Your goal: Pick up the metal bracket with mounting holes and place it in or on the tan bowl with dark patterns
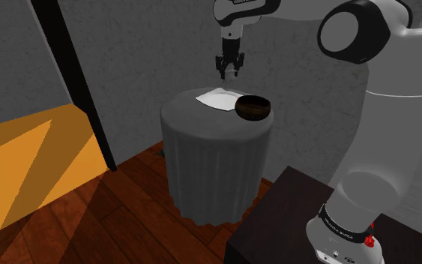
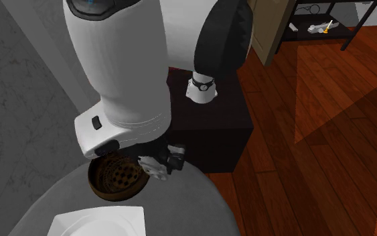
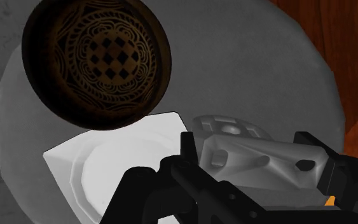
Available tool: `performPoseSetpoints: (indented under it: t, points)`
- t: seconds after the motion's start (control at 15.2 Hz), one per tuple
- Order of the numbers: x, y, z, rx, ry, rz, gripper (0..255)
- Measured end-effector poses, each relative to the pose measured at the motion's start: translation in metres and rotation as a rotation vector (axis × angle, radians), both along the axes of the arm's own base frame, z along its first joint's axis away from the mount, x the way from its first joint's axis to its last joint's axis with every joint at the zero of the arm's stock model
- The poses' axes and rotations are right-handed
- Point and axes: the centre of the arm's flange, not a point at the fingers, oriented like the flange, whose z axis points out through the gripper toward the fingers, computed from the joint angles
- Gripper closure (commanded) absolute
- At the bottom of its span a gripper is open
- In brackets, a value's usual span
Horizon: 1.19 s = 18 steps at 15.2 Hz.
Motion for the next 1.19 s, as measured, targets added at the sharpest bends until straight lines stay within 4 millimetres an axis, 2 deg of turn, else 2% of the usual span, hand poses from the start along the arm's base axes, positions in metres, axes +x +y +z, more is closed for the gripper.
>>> performPoseSetpoints:
  t: [0.4, 0.66, 0.73, 0.92, 1.19]
  points:
    - [-0.032, -0.069, 0.009, 0.000, 0.000, 0.000, 255]
    - [-0.061, -0.113, 0.011, 0.000, 0.000, -0.001, 255]
    - [-0.066, -0.127, 0.017, 0.000, 0.000, -0.001, 255]
    - [-0.071, -0.140, 0.008, 0.000, 0.000, 0.000, 255]
    - [-0.071, -0.140, -0.013, 0.000, 0.000, 0.001, 255]
